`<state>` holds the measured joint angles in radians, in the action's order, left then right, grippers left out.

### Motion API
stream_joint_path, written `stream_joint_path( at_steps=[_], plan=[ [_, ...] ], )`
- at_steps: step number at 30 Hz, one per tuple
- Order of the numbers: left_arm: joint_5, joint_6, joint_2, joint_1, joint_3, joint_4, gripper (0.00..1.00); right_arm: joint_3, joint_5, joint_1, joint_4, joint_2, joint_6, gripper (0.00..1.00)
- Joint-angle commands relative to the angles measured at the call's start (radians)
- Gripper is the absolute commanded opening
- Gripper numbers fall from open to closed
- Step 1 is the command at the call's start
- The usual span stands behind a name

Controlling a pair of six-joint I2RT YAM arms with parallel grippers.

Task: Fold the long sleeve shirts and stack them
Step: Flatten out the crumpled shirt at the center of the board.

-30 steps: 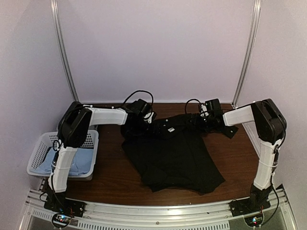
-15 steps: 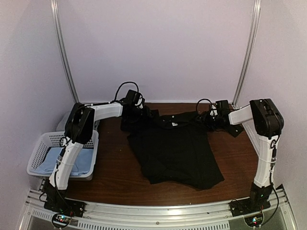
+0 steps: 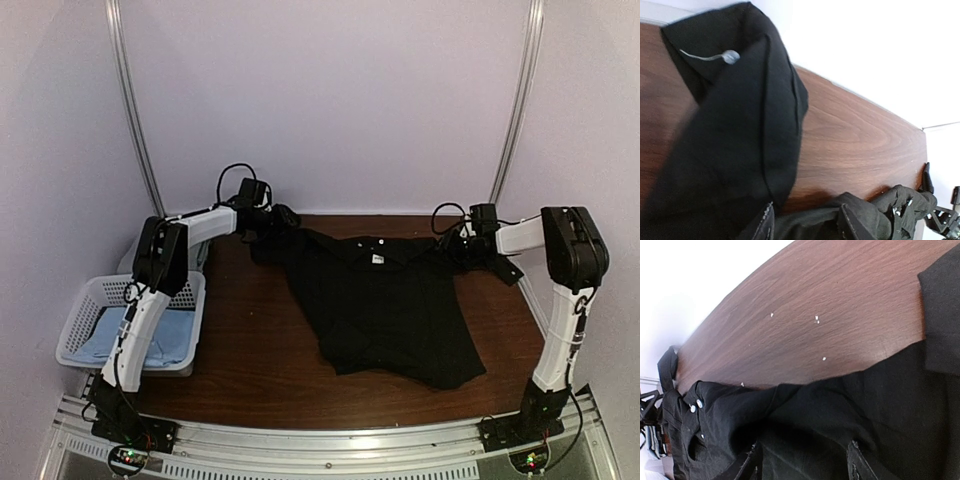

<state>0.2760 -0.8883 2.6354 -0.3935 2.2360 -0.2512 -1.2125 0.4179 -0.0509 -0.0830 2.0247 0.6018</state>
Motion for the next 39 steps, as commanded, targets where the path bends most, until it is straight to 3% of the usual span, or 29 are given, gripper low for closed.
stream_joint_path(
  at_steps=[1,6,13,19,26,31,36,39],
  plan=[
    [-0.007,0.109,-0.065,0.002,0.023,-0.063,0.49,0.004,-0.137,-0.050,0.108,-0.131,-0.104,0.59],
    [-0.044,0.209,-0.243,-0.048,-0.132,-0.065,0.56,0.047,-0.232,-0.130,0.163,-0.248,-0.153,0.59],
    [-0.074,0.280,-0.409,-0.176,-0.320,-0.129,0.57,0.185,-0.258,-0.257,0.202,-0.386,-0.172,0.60],
    [-0.106,0.230,-0.628,-0.320,-0.685,-0.059,0.53,0.361,-0.268,-0.434,0.194,-0.569,-0.154,0.60],
    [-0.076,0.235,-0.818,-0.480,-0.972,-0.014,0.52,0.487,-0.274,-0.521,0.192,-0.675,-0.114,0.60],
    [-0.206,0.221,-0.792,-0.627,-0.904,-0.074,0.54,0.531,-0.296,-0.567,0.191,-0.718,-0.113,0.59],
    [-0.470,0.207,-0.607,-0.753,-0.621,-0.322,0.54,0.614,-0.359,-0.580,0.192,-0.813,-0.065,0.59],
    [-0.543,0.202,-0.532,-0.794,-0.506,-0.418,0.56,0.660,-0.379,-0.580,0.198,-0.883,-0.037,0.59]
  ],
)
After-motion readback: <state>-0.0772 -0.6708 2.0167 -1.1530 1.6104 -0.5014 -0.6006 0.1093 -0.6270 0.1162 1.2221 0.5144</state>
